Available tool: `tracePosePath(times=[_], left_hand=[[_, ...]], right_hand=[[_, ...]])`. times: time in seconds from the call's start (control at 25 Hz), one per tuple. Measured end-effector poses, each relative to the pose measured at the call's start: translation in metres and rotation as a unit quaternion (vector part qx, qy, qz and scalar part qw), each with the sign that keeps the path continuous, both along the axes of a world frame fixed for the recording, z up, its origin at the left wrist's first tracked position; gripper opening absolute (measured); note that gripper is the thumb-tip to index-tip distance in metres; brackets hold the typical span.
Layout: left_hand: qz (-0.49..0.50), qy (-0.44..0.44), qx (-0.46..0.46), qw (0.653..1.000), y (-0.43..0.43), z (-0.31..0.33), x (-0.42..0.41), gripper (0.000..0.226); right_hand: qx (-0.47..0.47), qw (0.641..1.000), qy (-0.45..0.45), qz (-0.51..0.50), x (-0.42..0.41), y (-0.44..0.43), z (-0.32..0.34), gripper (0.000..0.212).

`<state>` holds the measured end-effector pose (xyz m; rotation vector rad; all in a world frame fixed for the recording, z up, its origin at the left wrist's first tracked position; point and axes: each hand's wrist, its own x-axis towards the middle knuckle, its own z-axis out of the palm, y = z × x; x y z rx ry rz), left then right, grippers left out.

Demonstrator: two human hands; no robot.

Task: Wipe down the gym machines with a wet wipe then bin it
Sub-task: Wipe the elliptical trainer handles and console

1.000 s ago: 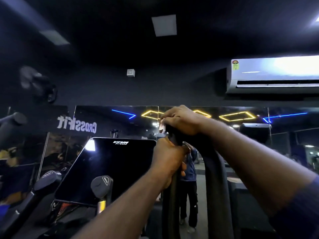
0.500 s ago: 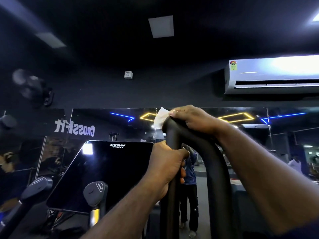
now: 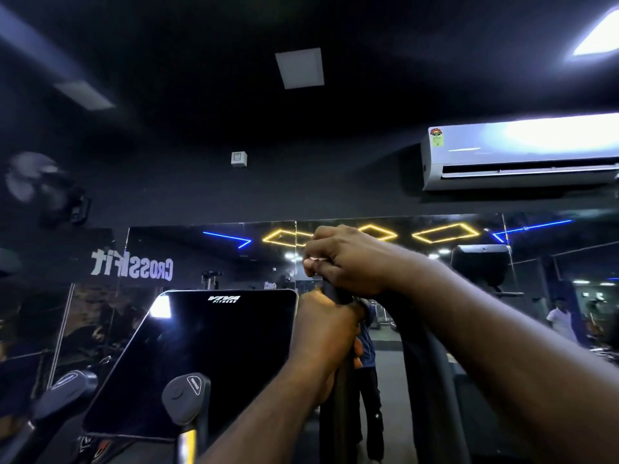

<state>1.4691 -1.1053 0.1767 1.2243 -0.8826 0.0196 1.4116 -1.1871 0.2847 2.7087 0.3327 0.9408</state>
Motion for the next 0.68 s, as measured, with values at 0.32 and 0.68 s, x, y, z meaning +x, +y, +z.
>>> tracePosePath(times=[0.32,0.68], left_hand=[[0.004,0.011,-0.003,1.000,0.000,-0.001,-0.004,0.016],[0.038,0.018,0.001,0.999,-0.004,0.000,-0.002,0.017]], right_hand=[[0.176,0.983,-0.054,0.006,0.008,0.004,0.013,0.041],[0.156,0.980,-0.100,0.078,-0.022,-0.019,-0.023,0.049]])
